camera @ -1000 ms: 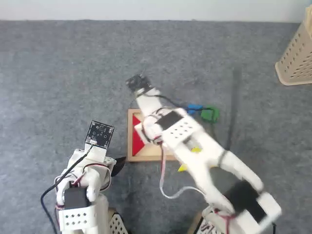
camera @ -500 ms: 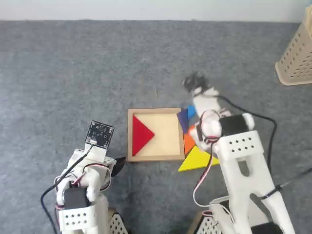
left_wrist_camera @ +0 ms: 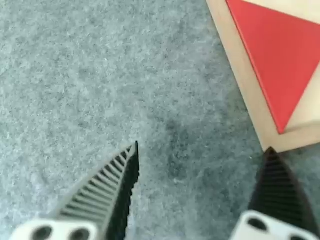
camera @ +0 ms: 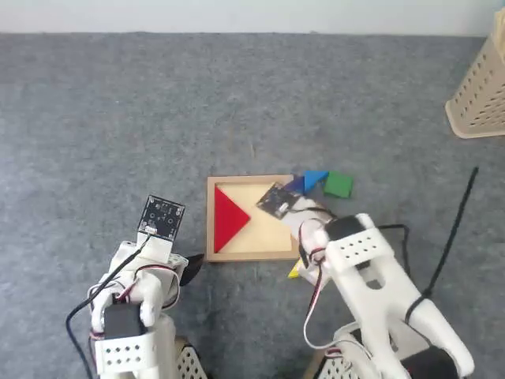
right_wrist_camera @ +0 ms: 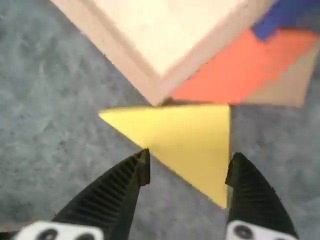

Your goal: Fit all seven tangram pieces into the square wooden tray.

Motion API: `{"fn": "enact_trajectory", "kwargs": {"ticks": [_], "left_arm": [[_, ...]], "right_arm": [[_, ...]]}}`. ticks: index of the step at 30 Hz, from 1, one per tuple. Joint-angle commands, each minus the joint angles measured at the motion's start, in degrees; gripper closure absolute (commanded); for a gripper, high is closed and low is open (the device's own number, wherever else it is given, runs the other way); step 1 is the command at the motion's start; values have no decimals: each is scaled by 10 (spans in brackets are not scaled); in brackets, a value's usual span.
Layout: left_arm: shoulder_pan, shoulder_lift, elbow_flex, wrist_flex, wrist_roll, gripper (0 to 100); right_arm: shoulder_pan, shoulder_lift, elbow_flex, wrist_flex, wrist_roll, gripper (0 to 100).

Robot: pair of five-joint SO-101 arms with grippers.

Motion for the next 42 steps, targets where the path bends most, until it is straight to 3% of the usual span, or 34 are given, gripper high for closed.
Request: {"fn": "enact_trajectory", "kwargs": {"ticks": [1, 9, 15, 21, 25, 37, 42], "left_arm": [[3, -8, -3, 0, -3, 647], [3, -8, -3, 0, -3, 647], [3, -8, -3, 0, -3, 647], [3, -8, -3, 0, -3, 647], [3, -8, -3, 0, -3, 647], [3, -8, -3, 0, -3, 647], [3, -8, -3, 0, -3, 647]], "right_arm": [[-15, 0, 7, -25, 12, 736], [-17, 0, 18, -26, 144, 706], [-18, 0, 17, -41, 157, 598], [-24, 0, 44, -55, 234, 600], [-38, 0, 63, -56, 243, 601], [-32, 0, 64, -56, 226, 845], [27, 0, 62, -51, 209, 850]]}}
